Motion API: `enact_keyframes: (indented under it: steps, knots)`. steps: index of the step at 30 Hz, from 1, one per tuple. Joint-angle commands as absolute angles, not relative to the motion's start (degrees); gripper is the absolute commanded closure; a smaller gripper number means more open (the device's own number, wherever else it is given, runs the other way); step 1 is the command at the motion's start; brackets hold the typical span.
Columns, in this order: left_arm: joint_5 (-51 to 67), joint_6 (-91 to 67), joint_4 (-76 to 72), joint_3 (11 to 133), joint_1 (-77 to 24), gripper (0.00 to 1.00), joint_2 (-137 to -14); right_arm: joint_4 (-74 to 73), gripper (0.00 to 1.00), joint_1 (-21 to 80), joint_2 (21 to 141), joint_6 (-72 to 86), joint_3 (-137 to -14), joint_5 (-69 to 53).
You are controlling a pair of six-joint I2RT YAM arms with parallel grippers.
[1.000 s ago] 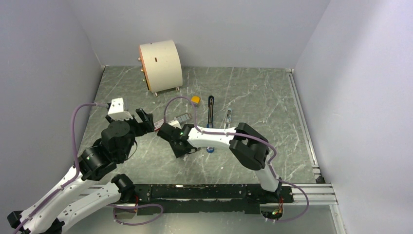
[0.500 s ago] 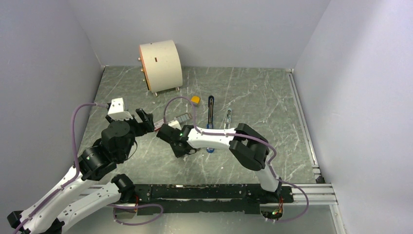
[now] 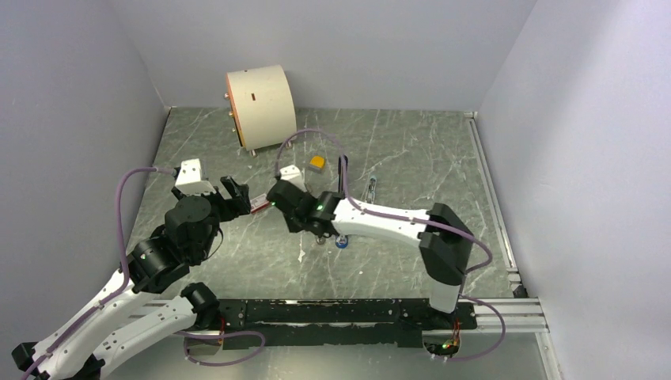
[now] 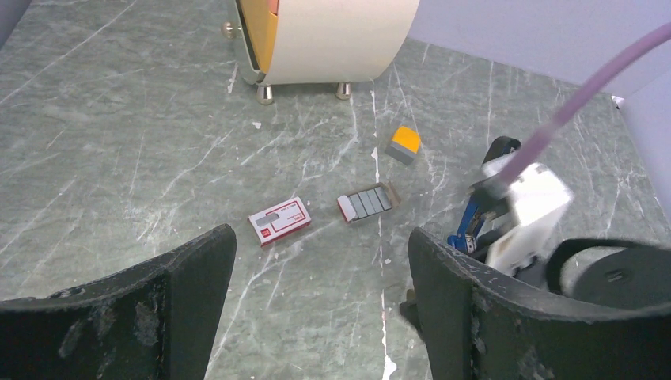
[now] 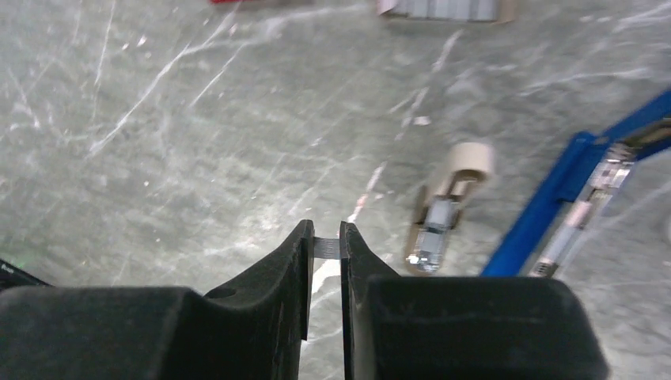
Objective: Load the staples into the stapler
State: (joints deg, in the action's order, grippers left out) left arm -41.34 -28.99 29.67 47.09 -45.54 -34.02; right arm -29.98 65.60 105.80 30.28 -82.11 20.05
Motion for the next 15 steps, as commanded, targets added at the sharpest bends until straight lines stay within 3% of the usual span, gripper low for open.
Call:
enact_keyframes:
  steps: [1,15]
  knots:
    - [-41.6,-29.5,29.3,48.2,-45.3,0.16,-33.8,-26.1,0.81,60.7,99.4,29.0,-77.7,22.3]
    - [-41.2,-29.0,29.1,48.2,-45.3,0.17,-35.4,-20.9,0.81,38.7,87.9,29.6,-63.1,19.6]
